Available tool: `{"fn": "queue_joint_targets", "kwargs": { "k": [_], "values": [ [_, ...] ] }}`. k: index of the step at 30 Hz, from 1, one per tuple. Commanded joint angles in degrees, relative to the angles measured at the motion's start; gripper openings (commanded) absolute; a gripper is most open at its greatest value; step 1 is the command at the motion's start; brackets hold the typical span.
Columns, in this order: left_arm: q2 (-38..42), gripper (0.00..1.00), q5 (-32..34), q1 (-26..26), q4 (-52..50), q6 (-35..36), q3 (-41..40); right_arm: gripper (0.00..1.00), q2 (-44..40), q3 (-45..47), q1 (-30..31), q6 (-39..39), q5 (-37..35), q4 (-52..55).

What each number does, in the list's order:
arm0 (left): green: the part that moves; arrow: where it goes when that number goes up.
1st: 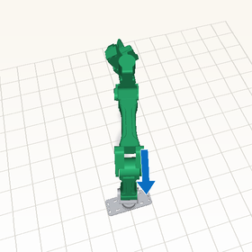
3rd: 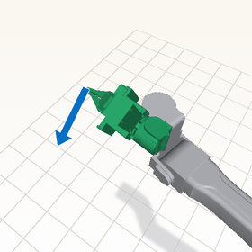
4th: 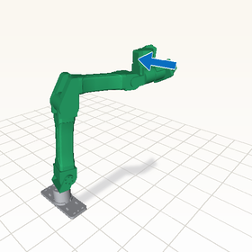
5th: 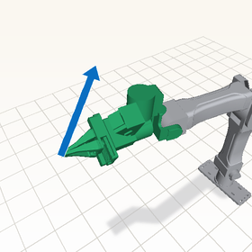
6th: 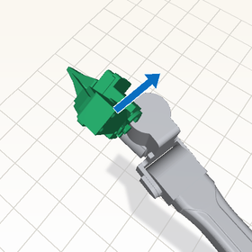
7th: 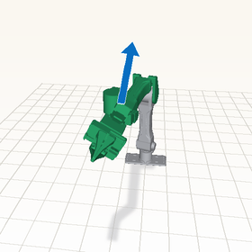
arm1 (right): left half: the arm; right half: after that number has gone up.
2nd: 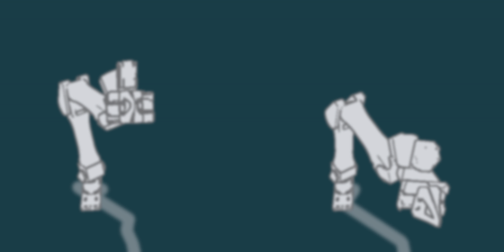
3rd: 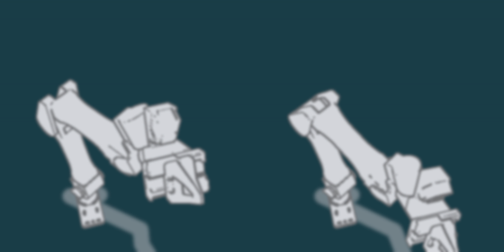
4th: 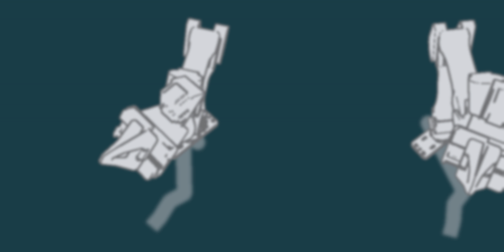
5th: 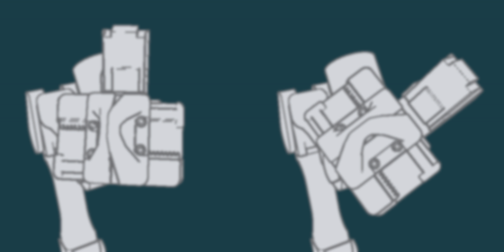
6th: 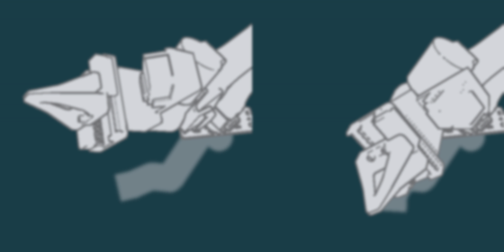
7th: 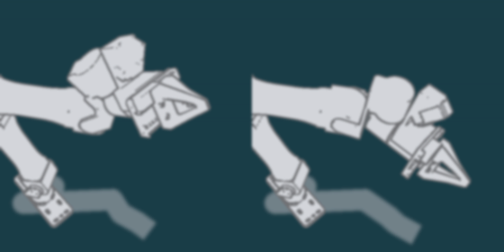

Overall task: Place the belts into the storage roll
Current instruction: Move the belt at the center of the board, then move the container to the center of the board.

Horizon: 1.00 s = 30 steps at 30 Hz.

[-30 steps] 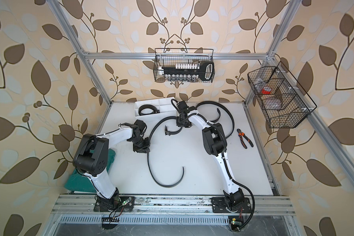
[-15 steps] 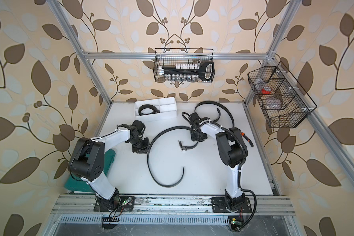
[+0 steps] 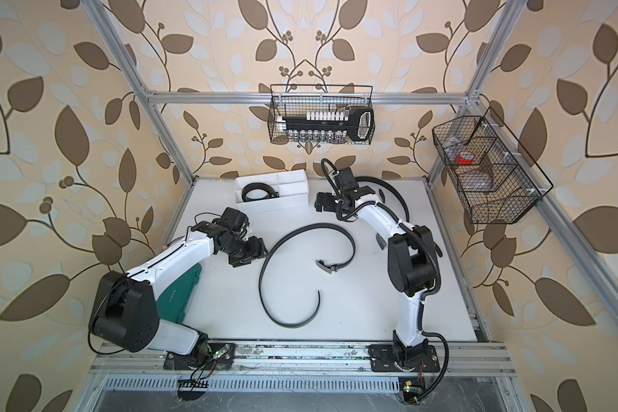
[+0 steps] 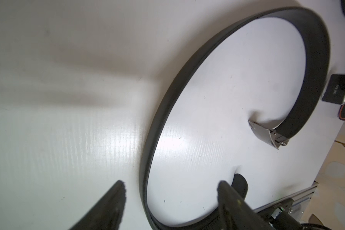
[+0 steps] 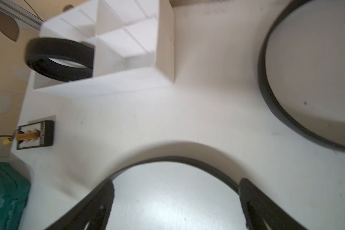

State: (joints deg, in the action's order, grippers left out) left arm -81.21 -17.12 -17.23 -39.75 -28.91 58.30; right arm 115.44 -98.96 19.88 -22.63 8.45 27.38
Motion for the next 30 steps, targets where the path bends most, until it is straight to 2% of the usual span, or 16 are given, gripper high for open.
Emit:
{"fn": "queue_joint_targets", "kwargs": {
  "k": [1,8,15,19,23,25,30],
  "values": [
    [6.44,0.99,1.9,0.01,-1.87,2.4,-1.16,0.99,7.34,-6.54,0.27,-1.82,3.88,-2.3],
    [13.08,0.99,3.94,0.1,-6.52,8.91,-2.17,0.99,19.21,-20.27,0.6,-0.97,3.15,-3.94],
    [15.86,0.99,3.59,0.05,-4.55,9.47,-4.23,0.96,29.24,-33.99,1.74,-0.08,2.11,-2.34],
    [15.6,0.99,3.02,0.1,-4.3,9.66,-4.62,0.89,32.07,-36.99,1.9,-0.58,-0.34,-1.82],
    [15.82,0.99,2.73,0.1,-3.93,9.4,-4.8,0.76,33.75,-38.94,2.13,1.26,-3.93,0.32],
    [15.9,0.99,2.78,0.1,-3.89,9.47,-4.83,0.67,34.5,-39.86,2.31,2.59,-5.58,0.92],
    [16.07,0.99,2.89,0.17,-3.89,9.46,-4.87,0.56,38.02,-44.58,2.82,5.5,-8.8,2.33]
  ]
}}
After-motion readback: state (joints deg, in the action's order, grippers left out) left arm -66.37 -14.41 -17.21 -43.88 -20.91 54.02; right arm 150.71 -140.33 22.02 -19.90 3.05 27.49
